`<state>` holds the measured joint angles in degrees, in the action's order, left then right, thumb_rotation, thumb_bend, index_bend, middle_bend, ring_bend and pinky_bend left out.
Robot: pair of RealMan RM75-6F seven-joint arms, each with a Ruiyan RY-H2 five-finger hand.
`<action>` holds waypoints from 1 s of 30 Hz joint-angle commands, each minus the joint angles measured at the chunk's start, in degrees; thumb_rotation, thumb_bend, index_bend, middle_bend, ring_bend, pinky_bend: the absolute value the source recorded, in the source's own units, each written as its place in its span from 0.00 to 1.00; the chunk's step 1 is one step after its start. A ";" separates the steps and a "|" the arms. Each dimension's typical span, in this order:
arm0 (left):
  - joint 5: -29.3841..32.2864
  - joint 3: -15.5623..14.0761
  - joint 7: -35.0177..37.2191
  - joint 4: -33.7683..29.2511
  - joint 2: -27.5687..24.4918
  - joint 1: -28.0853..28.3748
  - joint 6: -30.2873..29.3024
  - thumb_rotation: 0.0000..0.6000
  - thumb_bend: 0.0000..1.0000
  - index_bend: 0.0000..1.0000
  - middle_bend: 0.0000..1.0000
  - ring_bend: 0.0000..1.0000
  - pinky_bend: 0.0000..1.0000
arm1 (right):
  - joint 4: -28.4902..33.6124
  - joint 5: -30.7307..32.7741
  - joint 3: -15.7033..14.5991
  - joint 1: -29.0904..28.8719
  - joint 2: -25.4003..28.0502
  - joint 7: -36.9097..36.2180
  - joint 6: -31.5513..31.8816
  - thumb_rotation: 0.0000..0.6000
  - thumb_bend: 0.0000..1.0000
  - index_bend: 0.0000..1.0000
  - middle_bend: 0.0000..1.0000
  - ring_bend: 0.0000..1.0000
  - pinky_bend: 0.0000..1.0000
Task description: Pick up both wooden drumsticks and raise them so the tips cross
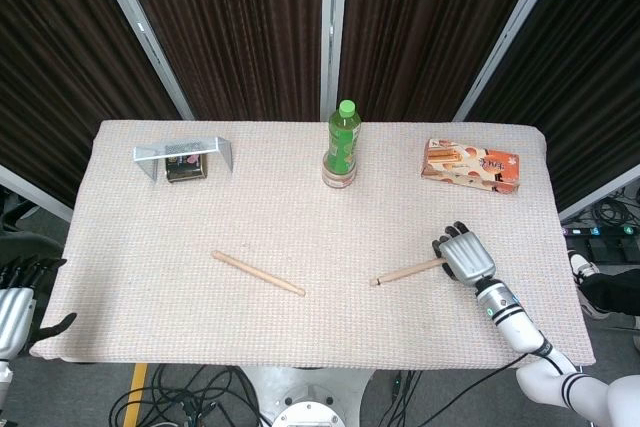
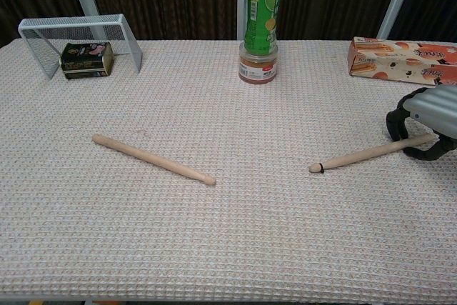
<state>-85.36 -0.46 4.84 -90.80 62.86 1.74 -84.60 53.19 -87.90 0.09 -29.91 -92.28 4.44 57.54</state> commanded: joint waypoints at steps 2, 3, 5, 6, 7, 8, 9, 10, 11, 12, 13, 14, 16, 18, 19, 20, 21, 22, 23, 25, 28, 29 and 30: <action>-0.16 -0.04 0.15 0.04 -0.03 -0.03 0.00 1.00 0.16 0.19 0.17 0.09 0.07 | 0.34 -0.10 -0.08 -0.03 0.11 0.09 0.35 1.00 0.32 0.53 0.51 0.26 0.21; -0.18 -0.02 0.23 0.10 -0.03 0.00 0.05 1.00 0.16 0.19 0.17 0.09 0.07 | 0.47 -0.17 -0.11 -0.03 0.18 0.05 0.49 1.00 0.33 0.55 0.52 0.27 0.22; -0.31 0.04 0.20 0.20 -0.13 0.30 0.42 1.00 0.16 0.19 0.17 0.09 0.07 | 0.87 -0.35 -0.14 0.03 0.47 -0.03 1.05 1.00 0.35 0.58 0.53 0.29 0.23; -0.48 0.06 0.11 0.23 -0.25 0.54 0.70 1.00 0.16 0.19 0.17 0.09 0.07 | 1.09 -0.48 -0.14 0.08 0.65 -0.13 1.44 1.00 0.37 0.60 0.53 0.30 0.24; -0.83 0.11 -0.08 0.21 -0.47 1.02 1.20 1.00 0.16 0.19 0.17 0.09 0.07 | 1.45 -0.69 -0.14 0.16 0.97 -0.29 2.02 1.00 0.38 0.61 0.53 0.31 0.24; -1.19 0.16 -0.20 0.20 -0.66 1.47 1.64 1.00 0.16 0.19 0.17 0.09 0.07 | 1.75 -0.86 -0.15 0.23 1.28 -0.40 2.51 1.00 0.39 0.63 0.54 0.32 0.25; -1.54 0.22 -0.27 0.14 -0.88 2.00 2.18 1.00 0.16 0.19 0.17 0.09 0.07 | 2.08 -1.05 -0.13 0.30 1.63 -0.51 3.04 1.00 0.40 0.65 0.55 0.33 0.27; -1.91 0.29 -0.19 0.09 -1.14 2.61 2.84 1.00 0.16 0.19 0.17 0.09 0.08 | 2.49 -1.21 -0.08 0.38 2.04 -0.73 3.61 1.00 0.41 0.67 0.56 0.35 0.28; -2.32 0.52 0.15 0.00 -1.48 3.61 3.90 1.00 0.16 0.20 0.17 0.09 0.08 | 3.17 -1.39 0.01 0.52 2.65 -1.18 4.39 1.00 0.42 0.69 0.57 0.36 0.29; -2.44 0.70 0.33 -0.11 -1.77 4.43 4.94 1.00 0.16 0.20 0.18 0.09 0.08 | 3.79 -1.46 0.13 0.62 3.19 -1.66 4.94 1.00 0.43 0.71 0.58 0.37 0.30; -2.60 1.05 0.16 -0.23 -2.07 5.62 6.28 1.00 0.16 0.21 0.18 0.10 0.08 | 4.77 -1.46 0.32 0.76 4.00 -2.42 5.58 1.00 0.44 0.72 0.59 0.38 0.31; -2.85 1.45 -0.01 -0.12 -2.05 6.60 7.12 1.00 0.16 0.22 0.19 0.12 0.09 | 5.60 -1.43 0.49 0.85 4.68 -3.08 6.03 1.00 0.45 0.73 0.60 0.39 0.32; -3.48 2.18 -0.05 0.52 -1.48 9.05 9.53 1.00 0.16 0.24 0.23 0.20 0.13 | 7.68 -1.39 0.89 1.04 6.41 -4.76 7.03 1.00 0.45 0.75 0.61 0.40 0.33; -3.78 2.60 0.25 1.23 -0.93 11.61 12.81 1.00 0.16 0.26 0.26 0.30 0.17 | 9.70 -1.19 1.32 1.19 8.08 -6.17 7.69 1.00 0.46 0.76 0.63 0.42 0.34; -3.69 2.88 -0.07 1.67 -0.55 12.97 14.59 1.00 0.16 0.29 0.28 0.35 0.21 | 10.89 -1.04 1.56 1.24 9.03 -6.84 7.93 1.00 0.46 0.77 0.63 0.43 0.35; -3.61 3.29 -1.09 2.38 0.13 14.84 16.96 1.00 0.17 0.30 0.29 0.40 0.25 | 12.64 -0.80 1.88 1.28 10.44 -7.54 8.13 1.00 0.46 0.77 0.63 0.43 0.35; -3.43 3.72 -1.80 2.91 0.91 16.21 18.52 1.00 0.17 0.31 0.30 0.44 0.28 | 14.01 -0.61 2.18 1.30 11.57 -7.91 8.35 1.00 0.46 0.77 0.63 0.43 0.35; -3.16 4.23 -2.69 3.48 1.90 17.47 19.80 1.00 0.18 0.32 0.31 0.49 0.33 | 15.33 -0.39 2.56 1.34 12.66 -8.12 8.68 1.00 0.46 0.77 0.63 0.43 0.35; -3.03 4.86 -4.41 4.45 3.46 19.02 21.03 1.00 0.19 0.34 0.34 0.56 0.43 | 17.02 -0.04 3.11 1.40 14.10 -8.12 9.08 1.00 0.46 0.77 0.63 0.43 0.35; -3.14 5.56 -6.88 6.06 5.93 21.25 22.68 1.00 0.21 0.37 0.37 0.63 0.55 | 19.51 0.68 3.92 1.47 16.26 -7.79 9.42 1.00 0.46 0.77 0.63 0.43 0.35; -3.02 6.17 -10.06 8.17 9.99 24.79 25.98 1.00 0.22 0.40 0.41 0.70 0.65 | 23.90 2.81 5.07 1.47 20.02 -7.16 8.34 1.00 0.46 0.78 0.63 0.43 0.35; -3.17 6.20 -10.89 8.92 11.60 26.06 27.10 1.00 0.22 0.40 0.42 0.71 0.67 | 25.38 3.56 5.39 1.45 21.34 -6.76 7.83 1.00 0.46 0.78 0.63 0.44 0.35; -3.31 6.24 -11.91 9.58 12.74 26.91 27.72 1.00 0.22 0.40 0.42 0.71 0.67 | 26.21 4.02 5.56 1.48 22.13 -6.37 7.57 1.00 0.46 0.78 0.63 0.44 0.35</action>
<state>-88.54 5.10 -4.96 -83.18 72.91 26.18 -59.15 77.19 -85.42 4.67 -28.50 -72.30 -2.60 65.81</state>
